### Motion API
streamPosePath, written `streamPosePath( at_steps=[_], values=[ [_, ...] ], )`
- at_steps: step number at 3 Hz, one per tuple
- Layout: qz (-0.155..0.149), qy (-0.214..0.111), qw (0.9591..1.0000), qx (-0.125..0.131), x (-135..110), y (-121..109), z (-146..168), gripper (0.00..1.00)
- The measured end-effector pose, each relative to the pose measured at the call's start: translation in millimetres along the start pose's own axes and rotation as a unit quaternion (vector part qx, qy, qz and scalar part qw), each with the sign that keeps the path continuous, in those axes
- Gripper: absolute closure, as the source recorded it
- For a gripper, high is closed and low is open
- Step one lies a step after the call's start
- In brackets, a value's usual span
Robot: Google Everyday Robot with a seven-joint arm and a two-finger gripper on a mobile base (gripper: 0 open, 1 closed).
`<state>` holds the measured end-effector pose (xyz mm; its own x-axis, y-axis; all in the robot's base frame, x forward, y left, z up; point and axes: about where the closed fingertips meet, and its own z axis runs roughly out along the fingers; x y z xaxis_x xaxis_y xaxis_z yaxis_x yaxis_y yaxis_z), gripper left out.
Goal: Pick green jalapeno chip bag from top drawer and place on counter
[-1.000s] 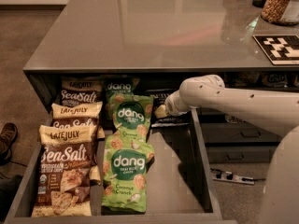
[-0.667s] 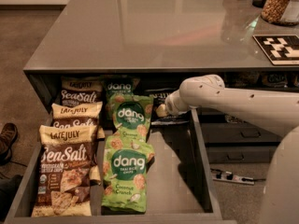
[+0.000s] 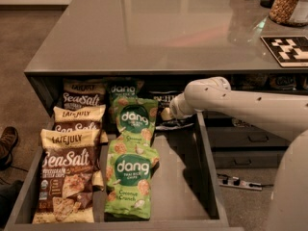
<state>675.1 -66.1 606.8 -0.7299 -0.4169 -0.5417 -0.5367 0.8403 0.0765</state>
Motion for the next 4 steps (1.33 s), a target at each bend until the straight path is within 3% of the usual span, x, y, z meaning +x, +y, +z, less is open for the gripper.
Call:
streamPosePath(
  at_steps=[1,2,3,4],
  values=[
    [0.000,0.000,1.0000,0.000,-3,0,-4,1.00],
    [-0.004,-0.032,0.9995,0.004,0,7,-32,1.00],
    [0.000,-0.094,0.9952,0.027,17,9,-78,1.00],
    [-0.004,-0.141,0.9884,0.056,26,12,-121,1.00]
  ],
)
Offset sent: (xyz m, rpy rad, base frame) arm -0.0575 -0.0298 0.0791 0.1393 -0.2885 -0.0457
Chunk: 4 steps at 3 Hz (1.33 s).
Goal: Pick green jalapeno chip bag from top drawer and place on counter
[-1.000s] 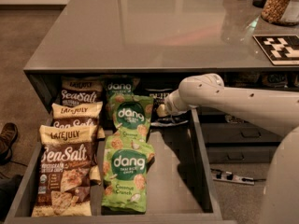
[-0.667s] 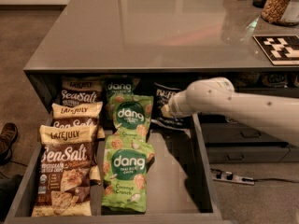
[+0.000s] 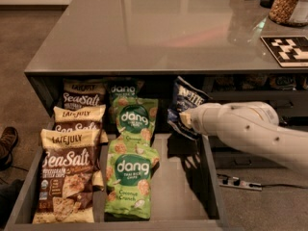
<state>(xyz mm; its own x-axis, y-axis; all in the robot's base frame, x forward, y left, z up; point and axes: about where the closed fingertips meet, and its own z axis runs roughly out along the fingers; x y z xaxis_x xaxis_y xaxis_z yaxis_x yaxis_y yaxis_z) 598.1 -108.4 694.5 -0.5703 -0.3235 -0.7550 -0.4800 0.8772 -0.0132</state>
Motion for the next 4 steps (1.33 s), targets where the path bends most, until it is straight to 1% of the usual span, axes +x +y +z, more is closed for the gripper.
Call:
streamPosePath(
  at_steps=[1,2,3,4],
  values=[
    [-0.008,-0.032,0.9993,0.019,-4,3,-35,1.00],
    [-0.029,-0.069,0.9965,0.035,-14,15,-75,1.00],
    [-0.048,-0.101,0.9926,0.048,-22,29,-109,1.00],
    [-0.062,-0.118,0.9903,0.040,-24,50,-117,1.00]
  ],
)
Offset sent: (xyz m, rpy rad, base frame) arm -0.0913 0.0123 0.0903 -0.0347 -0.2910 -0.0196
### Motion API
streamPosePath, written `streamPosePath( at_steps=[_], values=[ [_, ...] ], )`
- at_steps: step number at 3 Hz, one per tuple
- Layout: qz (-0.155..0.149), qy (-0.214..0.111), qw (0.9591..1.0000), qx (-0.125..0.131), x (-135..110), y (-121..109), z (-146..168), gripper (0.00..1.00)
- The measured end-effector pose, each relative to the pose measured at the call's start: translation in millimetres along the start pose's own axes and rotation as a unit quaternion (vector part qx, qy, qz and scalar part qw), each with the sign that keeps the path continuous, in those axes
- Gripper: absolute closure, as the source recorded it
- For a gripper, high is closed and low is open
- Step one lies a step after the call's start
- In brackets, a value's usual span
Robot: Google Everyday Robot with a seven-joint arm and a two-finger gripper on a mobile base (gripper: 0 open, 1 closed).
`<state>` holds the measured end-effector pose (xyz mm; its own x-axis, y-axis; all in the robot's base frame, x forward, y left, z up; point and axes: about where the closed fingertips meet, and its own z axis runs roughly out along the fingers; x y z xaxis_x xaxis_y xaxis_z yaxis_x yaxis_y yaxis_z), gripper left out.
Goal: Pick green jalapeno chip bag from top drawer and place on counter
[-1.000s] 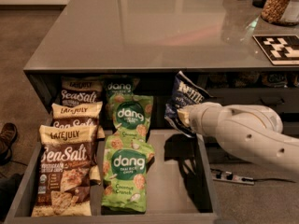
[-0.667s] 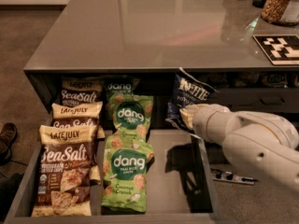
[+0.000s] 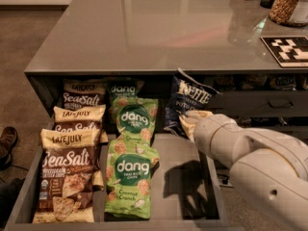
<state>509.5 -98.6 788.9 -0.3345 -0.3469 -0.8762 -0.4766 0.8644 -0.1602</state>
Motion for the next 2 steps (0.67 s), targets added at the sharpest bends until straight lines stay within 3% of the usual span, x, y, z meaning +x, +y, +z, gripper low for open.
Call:
streamPosePath(
  at_steps=[1,2],
  values=[
    [-0.016,-0.010,0.9988,-0.044,4.4,38.7,14.3,1.00],
    [-0.029,-0.012,0.9982,-0.051,2.7,42.9,14.0,1.00]
  ],
)
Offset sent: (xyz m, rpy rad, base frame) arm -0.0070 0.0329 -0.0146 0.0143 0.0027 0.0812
